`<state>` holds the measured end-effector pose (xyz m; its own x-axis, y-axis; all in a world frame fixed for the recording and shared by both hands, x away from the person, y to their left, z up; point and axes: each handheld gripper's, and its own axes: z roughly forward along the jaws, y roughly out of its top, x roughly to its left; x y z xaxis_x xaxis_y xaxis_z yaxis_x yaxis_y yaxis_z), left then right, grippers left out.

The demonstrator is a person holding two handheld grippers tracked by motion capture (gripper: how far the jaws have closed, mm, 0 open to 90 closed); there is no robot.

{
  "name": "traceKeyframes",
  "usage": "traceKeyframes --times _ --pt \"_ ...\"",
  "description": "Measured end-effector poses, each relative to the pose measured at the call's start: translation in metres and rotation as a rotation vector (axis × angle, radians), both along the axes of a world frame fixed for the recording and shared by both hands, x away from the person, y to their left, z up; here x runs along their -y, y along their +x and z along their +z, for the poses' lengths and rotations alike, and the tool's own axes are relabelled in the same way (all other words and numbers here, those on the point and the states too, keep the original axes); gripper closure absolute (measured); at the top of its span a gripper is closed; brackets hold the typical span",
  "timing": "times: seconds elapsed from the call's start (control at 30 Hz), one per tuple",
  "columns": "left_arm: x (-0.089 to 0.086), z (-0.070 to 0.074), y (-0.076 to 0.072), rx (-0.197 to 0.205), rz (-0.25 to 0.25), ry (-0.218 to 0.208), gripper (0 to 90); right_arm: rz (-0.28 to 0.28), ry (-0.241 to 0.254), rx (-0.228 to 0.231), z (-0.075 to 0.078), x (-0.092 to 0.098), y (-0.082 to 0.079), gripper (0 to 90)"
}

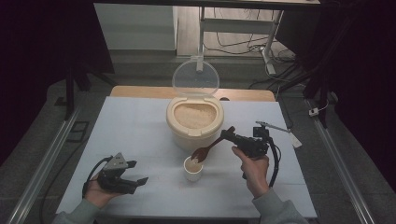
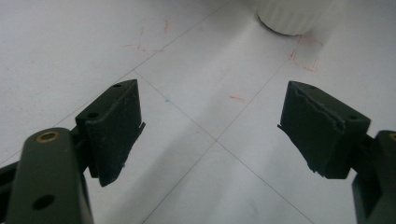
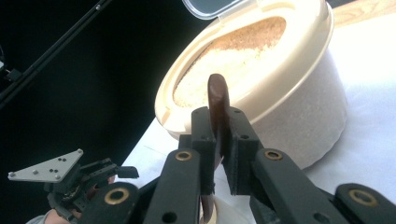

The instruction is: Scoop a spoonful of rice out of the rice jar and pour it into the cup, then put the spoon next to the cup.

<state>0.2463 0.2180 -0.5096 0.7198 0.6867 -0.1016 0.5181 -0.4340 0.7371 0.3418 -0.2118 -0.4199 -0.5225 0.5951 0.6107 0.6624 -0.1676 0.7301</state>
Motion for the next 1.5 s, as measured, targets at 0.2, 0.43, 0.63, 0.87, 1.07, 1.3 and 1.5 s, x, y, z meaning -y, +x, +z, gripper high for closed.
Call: traceKeyframes --times 0.2,0.43,0.63,0.87,1.07,1.3,1.5 --pt "0.000 -0.001 0.000 -0.002 0.000 0.001 20.5 0.014 0.004 0.022 0.003 0.001 -0.002 83.8" --pt "0.000 0.000 0.000 0.000 0.001 0.001 20.5 0.025 -0.011 0.074 0.005 0.001 -0.006 83.8" --pt "0.000 0.000 0.000 -0.001 0.002 0.002 20.5 0.033 -0.028 0.127 0.010 0.002 -0.010 83.8" --pt "0.000 0.000 0.000 -0.001 0.001 0.002 20.5 0.047 -0.018 0.127 0.010 0.004 -0.010 83.8" --pt "-0.001 -0.001 0.001 0.000 0.001 0.003 20.6 0.045 0.023 0.128 0.012 0.013 -0.008 83.8" --pt "-0.001 0.000 0.001 0.001 0.001 0.005 20.6 0.051 0.000 0.171 0.023 0.030 -0.010 83.8" --pt "0.000 0.000 0.001 0.002 0.003 0.005 20.5 0.072 -0.025 0.164 0.021 0.040 -0.012 83.8"
